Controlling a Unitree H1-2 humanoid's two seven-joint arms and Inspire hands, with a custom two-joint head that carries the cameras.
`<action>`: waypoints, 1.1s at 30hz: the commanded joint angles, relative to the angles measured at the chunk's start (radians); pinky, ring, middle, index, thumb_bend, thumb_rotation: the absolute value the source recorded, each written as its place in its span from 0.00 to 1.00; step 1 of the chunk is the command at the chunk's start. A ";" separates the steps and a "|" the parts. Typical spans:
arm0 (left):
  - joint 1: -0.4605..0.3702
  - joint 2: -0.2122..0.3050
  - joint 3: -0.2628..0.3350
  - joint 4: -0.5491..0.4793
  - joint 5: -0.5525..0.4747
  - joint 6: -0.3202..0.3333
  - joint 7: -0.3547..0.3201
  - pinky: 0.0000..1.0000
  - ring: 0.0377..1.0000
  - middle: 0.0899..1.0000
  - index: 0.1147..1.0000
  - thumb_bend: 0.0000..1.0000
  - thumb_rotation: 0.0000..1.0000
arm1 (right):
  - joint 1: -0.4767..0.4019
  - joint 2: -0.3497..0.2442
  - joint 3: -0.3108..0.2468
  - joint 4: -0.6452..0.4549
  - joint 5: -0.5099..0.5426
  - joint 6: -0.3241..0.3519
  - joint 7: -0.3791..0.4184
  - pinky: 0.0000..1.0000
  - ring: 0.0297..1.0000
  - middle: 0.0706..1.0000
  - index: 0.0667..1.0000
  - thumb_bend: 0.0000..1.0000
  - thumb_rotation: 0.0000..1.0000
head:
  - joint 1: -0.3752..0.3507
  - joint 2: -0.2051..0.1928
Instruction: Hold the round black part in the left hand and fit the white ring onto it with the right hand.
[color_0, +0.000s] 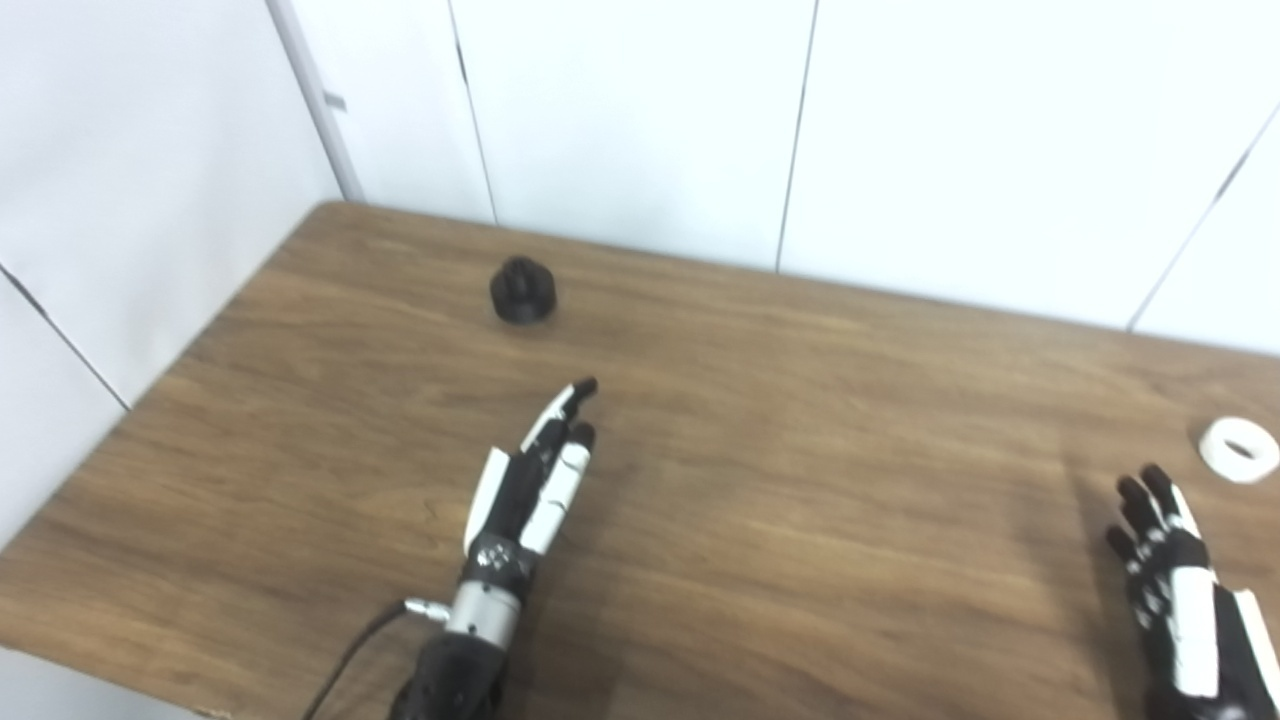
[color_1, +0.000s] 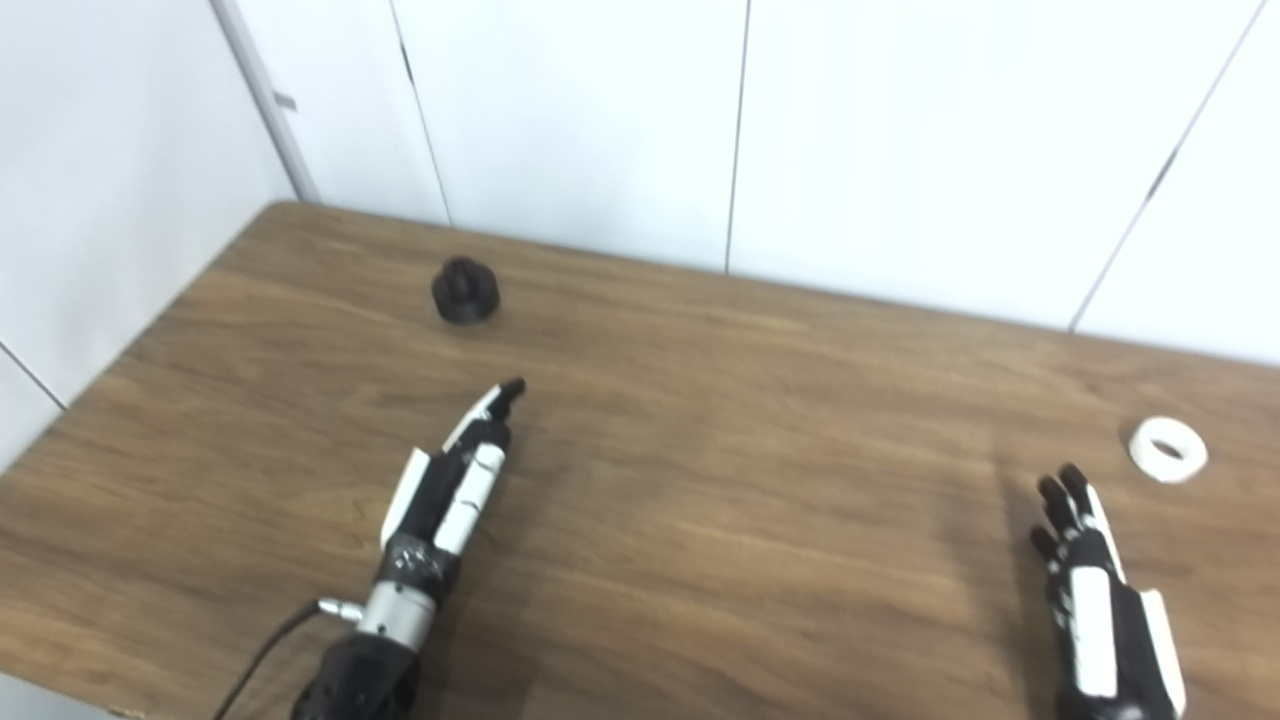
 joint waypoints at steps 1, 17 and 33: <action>-0.003 -0.008 -0.014 0.039 0.000 -0.021 -0.003 1.00 1.00 0.98 0.93 0.50 0.86 | 0.001 -0.010 -0.003 0.034 -0.002 -0.052 0.006 1.00 0.98 0.94 0.97 0.52 1.00 | 0.003 -0.009; 0.004 0.003 -0.012 0.066 -0.011 -0.038 -0.012 1.00 1.00 1.00 0.95 0.55 0.79 | -0.001 -0.020 0.010 0.095 0.006 -0.109 0.017 1.00 1.00 0.95 0.98 0.57 1.00 | -0.056 -0.043; 0.006 -0.003 0.019 -0.043 0.102 0.024 0.051 0.99 0.97 0.95 0.93 0.77 0.33 | 0.029 -0.014 0.008 0.076 -0.009 -0.108 0.003 1.00 0.96 0.94 0.97 0.56 1.00 | -0.094 -0.016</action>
